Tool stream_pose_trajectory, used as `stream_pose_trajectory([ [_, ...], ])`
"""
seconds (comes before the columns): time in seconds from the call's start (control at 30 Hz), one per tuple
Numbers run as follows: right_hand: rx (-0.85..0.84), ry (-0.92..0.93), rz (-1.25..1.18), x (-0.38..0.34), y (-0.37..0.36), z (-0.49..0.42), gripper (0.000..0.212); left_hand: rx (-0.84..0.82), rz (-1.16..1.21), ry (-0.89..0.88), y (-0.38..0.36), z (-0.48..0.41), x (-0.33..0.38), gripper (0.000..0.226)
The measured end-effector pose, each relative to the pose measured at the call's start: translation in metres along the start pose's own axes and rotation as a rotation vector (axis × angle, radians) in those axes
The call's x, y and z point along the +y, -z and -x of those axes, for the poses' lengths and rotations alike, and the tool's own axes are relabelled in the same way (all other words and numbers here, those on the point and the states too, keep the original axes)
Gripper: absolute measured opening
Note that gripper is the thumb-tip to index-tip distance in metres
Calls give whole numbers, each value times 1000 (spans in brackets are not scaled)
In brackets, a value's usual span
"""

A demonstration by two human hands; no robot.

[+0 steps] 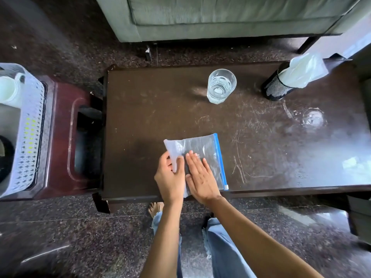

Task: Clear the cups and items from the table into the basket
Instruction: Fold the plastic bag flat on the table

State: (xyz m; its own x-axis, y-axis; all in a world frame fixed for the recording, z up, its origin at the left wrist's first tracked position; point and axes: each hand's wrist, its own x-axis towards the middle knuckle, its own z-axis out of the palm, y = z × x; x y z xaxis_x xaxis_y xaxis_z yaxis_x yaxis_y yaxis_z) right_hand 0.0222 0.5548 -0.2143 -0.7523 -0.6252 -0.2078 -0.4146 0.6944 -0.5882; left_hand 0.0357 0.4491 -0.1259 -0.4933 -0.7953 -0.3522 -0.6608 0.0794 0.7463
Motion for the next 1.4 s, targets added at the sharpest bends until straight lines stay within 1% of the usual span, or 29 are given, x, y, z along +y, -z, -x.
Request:
stream_pose_trajectory([
  [0.07, 73, -155, -350, -4, 12, 1, 55, -69, 70, -44, -6, 9, 9, 32],
  [0.1, 114, -236, -509, -5, 18, 1, 52, -107, 82, -82, -9, 13, 10, 40],
  [0.13, 162, -311, -610, -3, 22, 2, 48, -148, 83, -132, -13, 16, 9, 49],
  [0.2, 243, -417, -706, 0, 30, 0, 40, -222, 50, -224, -23, 19, 4, 62],
  [0.27, 262, -489, -812, 5, 35, -4, 38, -268, -12, -279, -32, 22, -4, 67],
  [0.33, 261, -555, -1008, 8, 41, -6, 26, -295, -96, -342, -39, 25, -14, 75],
  [0.4, 280, -558, -1149, 14, 44, -6, 48, -328, -212, -407, -45, 26, -24, 79],
  [0.43, 277, -553, -1173, 14, 46, -6, 53, -346, -265, -444, -48, 26, -28, 76],
  [0.53, 327, -526, -1126, 11, 46, -6, 51, -367, -398, -547, -55, 21, -41, 63],
  [0.6, 380, -521, -1145, 12, 45, -6, 49, -389, -523, -583, -59, 17, -47, 61],
  [0.67, 436, -576, -1129, 15, 48, -6, 33, -421, -620, -637, -62, 14, -52, 60],
  [0.7, 466, -615, -1082, 14, 50, -7, 24, -442, -639, -662, -62, 13, -54, 58],
  [0.77, 523, -671, -929, 15, 53, -8, 18, -478, -661, -692, -65, 12, -57, 57],
  [0.87, 555, -665, -703, 21, 53, -6, 17, -494, -714, -709, -68, 11, -57, 58],
  [0.97, 557, -626, -548, 24, 56, -6, 18, -521, -739, -700, -71, 11, -54, 62],
  [1.03, 531, -593, -375, 27, 56, -6, 24, -523, -768, -702, -74, 12, -53, 62],
  [1.1, 492, -580, -287, 30, 53, -6, 33, -505, -817, -715, -79, 12, -55, 58],
  [1.17, 454, -568, -289, 30, 51, -7, 39, -474, -846, -729, -84, 12, -62, 57],
  [1.23, 430, -573, -300, 28, 50, -9, 39, -441, -874, -761, -86, 10, -67, 65],
  [1.3, 435, -606, -277, 25, 50, -14, 35, -435, -904, -803, -87, 10, -70, 73],
  [1.4, 473, -660, -321, 22, 55, -20, 22, -453, -893, -838, -87, 9, -71, 66],
])
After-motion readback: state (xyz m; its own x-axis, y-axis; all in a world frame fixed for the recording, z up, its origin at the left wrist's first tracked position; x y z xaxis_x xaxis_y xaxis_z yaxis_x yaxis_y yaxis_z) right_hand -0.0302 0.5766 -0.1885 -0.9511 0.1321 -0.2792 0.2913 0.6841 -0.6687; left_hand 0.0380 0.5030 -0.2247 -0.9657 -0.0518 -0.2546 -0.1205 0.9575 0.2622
